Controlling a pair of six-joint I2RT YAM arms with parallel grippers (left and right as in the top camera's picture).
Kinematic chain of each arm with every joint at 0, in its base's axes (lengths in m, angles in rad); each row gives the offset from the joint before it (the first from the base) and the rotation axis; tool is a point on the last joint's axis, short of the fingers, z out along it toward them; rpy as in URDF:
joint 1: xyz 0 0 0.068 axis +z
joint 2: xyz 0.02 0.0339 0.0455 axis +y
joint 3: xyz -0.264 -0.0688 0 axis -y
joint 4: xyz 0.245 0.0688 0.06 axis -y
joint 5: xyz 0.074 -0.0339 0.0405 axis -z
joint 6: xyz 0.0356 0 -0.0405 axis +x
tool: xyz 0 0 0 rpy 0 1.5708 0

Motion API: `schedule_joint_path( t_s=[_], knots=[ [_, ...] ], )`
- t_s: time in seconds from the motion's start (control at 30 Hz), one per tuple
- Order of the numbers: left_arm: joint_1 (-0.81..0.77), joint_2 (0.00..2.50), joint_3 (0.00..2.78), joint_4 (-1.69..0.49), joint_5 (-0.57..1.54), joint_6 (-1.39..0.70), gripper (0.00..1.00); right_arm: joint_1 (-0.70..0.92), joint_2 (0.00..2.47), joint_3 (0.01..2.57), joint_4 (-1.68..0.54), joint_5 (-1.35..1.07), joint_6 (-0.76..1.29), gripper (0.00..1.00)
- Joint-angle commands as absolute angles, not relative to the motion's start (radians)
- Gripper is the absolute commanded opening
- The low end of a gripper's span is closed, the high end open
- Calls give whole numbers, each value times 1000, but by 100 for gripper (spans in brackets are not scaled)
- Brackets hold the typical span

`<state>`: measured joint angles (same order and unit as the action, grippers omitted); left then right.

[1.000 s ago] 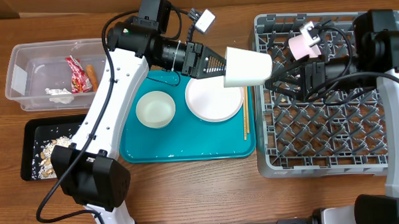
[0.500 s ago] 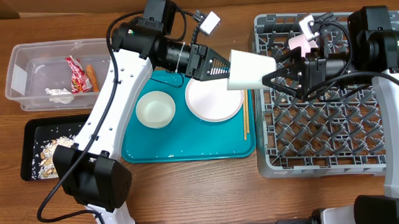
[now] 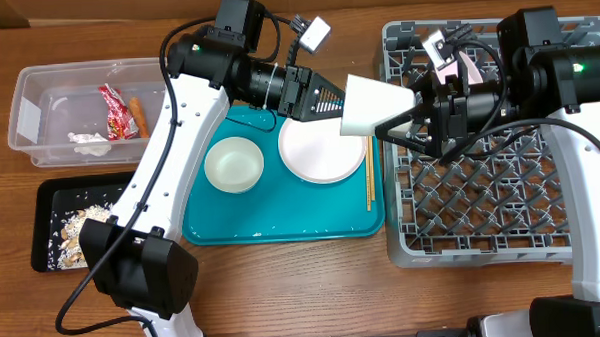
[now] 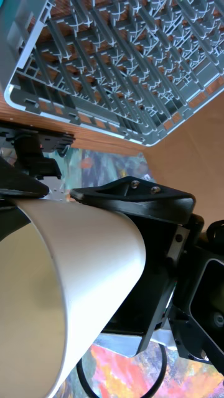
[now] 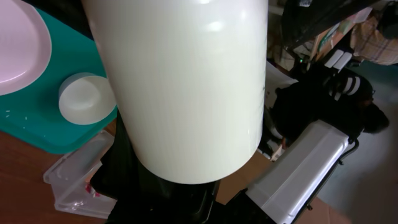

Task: Sort waste into correct bins and load items into the dishwasher
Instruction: 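Lift the white cup and pass it to the right gripper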

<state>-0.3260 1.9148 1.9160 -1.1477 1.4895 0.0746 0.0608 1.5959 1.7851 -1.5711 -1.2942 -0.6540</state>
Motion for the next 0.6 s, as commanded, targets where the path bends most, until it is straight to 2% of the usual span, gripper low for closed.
schedule_joint_path(
  t_s=[0.0, 0.17, 0.27, 0.3, 0.33, 0.37, 0.57],
  knots=[
    [-329, 1904, 1933, -1148, 1485, 90, 4, 74, 1575, 1785, -1534, -1330, -661, 80],
    [-329, 1904, 1933, -1151, 1461, 89, 4, 74, 1575, 1785, -1525, -1329, -659, 67],
    [-329, 1904, 1933, -1152, 1455, 90, 5, 72, 1575, 1785, -1515, -1325, -659, 64],
    [-329, 1904, 1933, -1152, 1455, 90, 7, 72, 1575, 1785, -1512, -1324, -659, 62],
    [-329, 1904, 1933, -1152, 1451, 89, 17, 72, 1575, 1785, -1510, -1320, -659, 61],
    [-329, 1904, 1933, -1152, 1436, 89, 23, 72, 1575, 1785, -1504, -1312, -659, 59],
    [-327, 1904, 1933, -1163, 1333, 69, 37, 70, 1575, 1785, -1504, -1256, -656, 56]
  ],
)
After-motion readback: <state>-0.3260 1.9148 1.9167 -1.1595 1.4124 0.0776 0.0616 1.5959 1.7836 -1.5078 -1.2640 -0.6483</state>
